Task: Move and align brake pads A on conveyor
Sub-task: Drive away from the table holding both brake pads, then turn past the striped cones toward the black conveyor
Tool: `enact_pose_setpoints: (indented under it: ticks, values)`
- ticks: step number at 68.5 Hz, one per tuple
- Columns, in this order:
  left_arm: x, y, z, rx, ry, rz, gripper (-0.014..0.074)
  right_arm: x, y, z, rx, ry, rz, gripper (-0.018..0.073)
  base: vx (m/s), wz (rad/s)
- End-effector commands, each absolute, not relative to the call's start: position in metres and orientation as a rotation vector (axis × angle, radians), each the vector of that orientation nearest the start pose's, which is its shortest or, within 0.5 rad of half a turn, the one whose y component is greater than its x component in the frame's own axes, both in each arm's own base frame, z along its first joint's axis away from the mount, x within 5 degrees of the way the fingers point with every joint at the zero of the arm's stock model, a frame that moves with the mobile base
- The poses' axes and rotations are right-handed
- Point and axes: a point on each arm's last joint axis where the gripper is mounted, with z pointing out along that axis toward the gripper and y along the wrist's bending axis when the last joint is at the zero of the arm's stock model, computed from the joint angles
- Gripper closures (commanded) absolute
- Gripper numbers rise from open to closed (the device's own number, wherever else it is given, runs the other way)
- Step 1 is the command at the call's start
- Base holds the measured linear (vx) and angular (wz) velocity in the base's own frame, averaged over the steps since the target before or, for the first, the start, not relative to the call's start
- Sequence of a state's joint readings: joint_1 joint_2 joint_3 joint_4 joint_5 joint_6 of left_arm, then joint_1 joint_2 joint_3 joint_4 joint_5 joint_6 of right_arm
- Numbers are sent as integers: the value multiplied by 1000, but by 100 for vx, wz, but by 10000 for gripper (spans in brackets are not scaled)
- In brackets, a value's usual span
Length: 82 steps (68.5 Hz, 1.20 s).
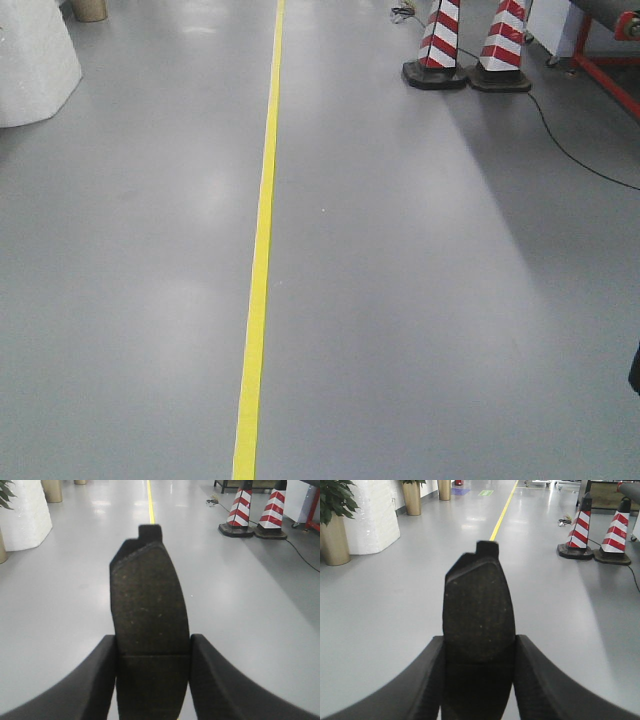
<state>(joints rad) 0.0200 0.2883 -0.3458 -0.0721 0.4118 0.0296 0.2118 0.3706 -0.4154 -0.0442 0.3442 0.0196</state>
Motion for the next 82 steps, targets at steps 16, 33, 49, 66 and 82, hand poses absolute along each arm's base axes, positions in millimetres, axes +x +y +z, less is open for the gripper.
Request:
enact_pose_setpoints:
  ticks: [16, 33, 49, 66, 82]
  values:
    - [75, -1, 292, -40, 1713, -46, 603, 85, 17, 316, -196, 1648, 119, 566, 62, 0]
    - [75, -1, 292, -40, 1713, -46, 603, 85, 17, 316, -196, 1648, 119, 566, 64, 2]
    - [75, -1, 292, -40, 1713, -46, 603, 85, 17, 316, -196, 1648, 119, 566, 66, -2]
    - [75, -1, 292, -40, 1713, -46, 603, 85, 17, 316, -196, 1648, 119, 566, 66, -2]
    - [75, -1, 292, -40, 1713, -46, 603, 85, 17, 316, -196, 1648, 119, 566, 68, 3]
